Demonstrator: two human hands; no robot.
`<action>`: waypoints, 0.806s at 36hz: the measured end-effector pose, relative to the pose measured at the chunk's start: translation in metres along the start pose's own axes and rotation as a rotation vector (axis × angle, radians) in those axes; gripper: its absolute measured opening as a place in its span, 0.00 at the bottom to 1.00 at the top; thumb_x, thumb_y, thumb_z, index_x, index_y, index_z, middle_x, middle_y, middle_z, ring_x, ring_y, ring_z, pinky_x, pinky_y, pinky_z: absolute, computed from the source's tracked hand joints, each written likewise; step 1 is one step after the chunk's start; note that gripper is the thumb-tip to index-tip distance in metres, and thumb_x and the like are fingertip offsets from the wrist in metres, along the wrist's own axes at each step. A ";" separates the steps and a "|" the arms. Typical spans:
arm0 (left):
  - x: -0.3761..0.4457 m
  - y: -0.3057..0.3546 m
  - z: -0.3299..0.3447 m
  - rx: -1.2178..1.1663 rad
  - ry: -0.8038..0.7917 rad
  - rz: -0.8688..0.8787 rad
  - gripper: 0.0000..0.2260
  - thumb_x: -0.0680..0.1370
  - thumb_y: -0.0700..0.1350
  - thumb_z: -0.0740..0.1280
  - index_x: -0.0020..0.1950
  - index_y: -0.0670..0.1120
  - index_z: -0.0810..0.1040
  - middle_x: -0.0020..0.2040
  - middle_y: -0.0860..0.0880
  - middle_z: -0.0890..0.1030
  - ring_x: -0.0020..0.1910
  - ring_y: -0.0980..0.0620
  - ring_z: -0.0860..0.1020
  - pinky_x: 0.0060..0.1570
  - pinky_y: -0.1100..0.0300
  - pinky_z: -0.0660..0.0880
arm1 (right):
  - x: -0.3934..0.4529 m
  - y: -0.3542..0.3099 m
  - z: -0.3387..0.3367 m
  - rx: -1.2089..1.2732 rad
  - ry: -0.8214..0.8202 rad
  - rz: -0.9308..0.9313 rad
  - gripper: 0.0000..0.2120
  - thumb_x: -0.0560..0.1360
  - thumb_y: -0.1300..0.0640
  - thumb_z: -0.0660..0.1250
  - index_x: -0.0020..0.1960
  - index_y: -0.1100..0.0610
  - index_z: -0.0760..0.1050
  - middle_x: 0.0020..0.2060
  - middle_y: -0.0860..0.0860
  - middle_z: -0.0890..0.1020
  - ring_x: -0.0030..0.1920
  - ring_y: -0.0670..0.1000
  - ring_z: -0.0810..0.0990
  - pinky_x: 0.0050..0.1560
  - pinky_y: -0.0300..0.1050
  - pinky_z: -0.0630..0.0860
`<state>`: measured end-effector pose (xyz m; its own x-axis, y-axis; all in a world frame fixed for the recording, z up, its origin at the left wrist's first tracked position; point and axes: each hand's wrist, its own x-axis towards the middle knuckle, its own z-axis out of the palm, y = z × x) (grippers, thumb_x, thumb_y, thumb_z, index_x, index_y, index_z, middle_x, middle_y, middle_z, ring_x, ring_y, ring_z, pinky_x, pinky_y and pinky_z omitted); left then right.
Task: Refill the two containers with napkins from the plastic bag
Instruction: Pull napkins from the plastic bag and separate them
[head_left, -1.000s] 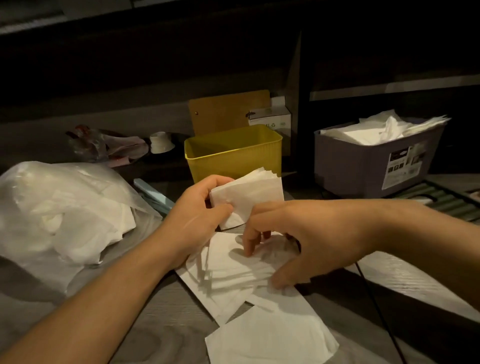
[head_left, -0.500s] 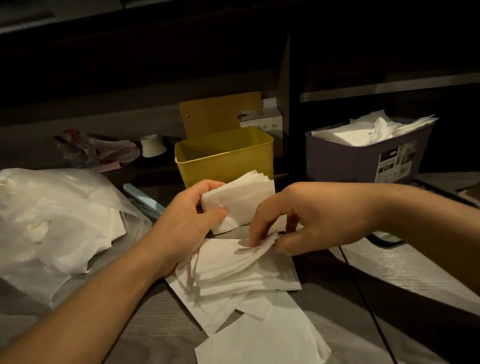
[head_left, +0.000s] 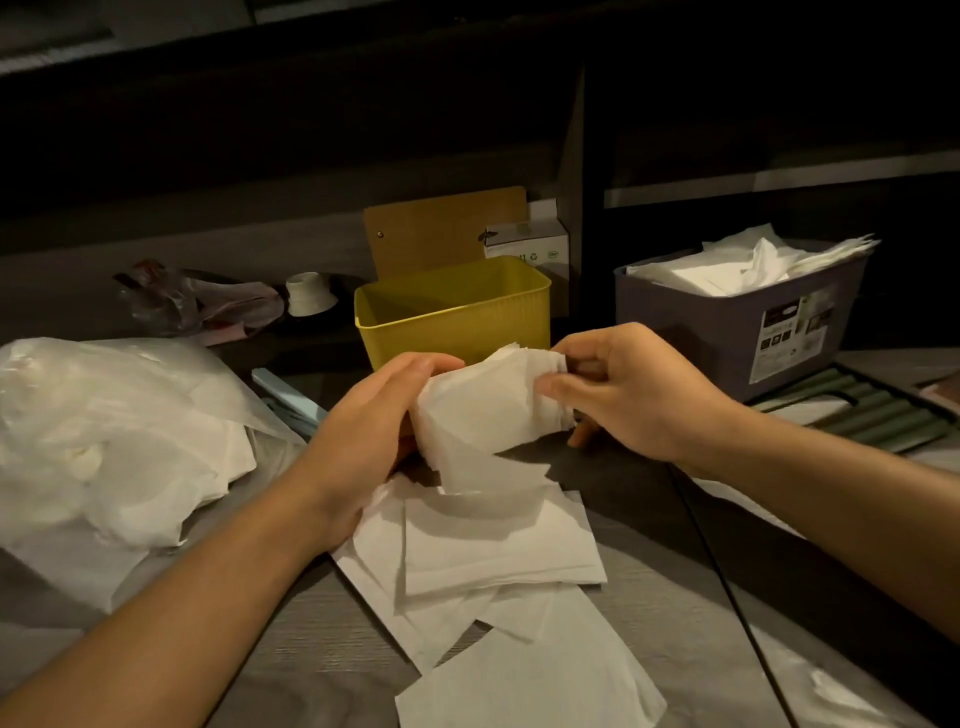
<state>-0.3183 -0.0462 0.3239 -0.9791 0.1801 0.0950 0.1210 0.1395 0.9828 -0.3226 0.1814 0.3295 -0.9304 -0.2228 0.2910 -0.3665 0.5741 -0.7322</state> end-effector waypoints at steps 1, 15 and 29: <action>-0.001 0.001 0.001 -0.005 -0.005 0.002 0.13 0.81 0.58 0.59 0.56 0.58 0.82 0.51 0.54 0.84 0.53 0.51 0.83 0.44 0.58 0.81 | 0.000 0.001 0.001 -0.003 0.024 0.011 0.08 0.81 0.55 0.66 0.51 0.58 0.82 0.41 0.52 0.85 0.34 0.48 0.85 0.40 0.51 0.83; -0.004 0.002 -0.002 -0.165 -0.094 -0.045 0.15 0.82 0.51 0.57 0.64 0.56 0.78 0.58 0.49 0.84 0.55 0.47 0.83 0.49 0.52 0.80 | -0.001 0.004 0.013 0.263 0.032 0.162 0.08 0.81 0.60 0.66 0.57 0.50 0.78 0.49 0.49 0.83 0.39 0.54 0.86 0.39 0.49 0.85; 0.005 -0.007 -0.004 0.046 -0.002 0.003 0.20 0.78 0.39 0.70 0.64 0.60 0.75 0.63 0.52 0.79 0.60 0.45 0.80 0.48 0.44 0.84 | -0.006 0.002 0.012 0.197 -0.008 -0.001 0.08 0.83 0.57 0.60 0.50 0.50 0.78 0.49 0.47 0.81 0.30 0.53 0.81 0.32 0.42 0.80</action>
<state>-0.3243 -0.0506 0.3186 -0.9783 0.1829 0.0972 0.1312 0.1840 0.9741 -0.3177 0.1747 0.3185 -0.9298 -0.2298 0.2874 -0.3602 0.4092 -0.8384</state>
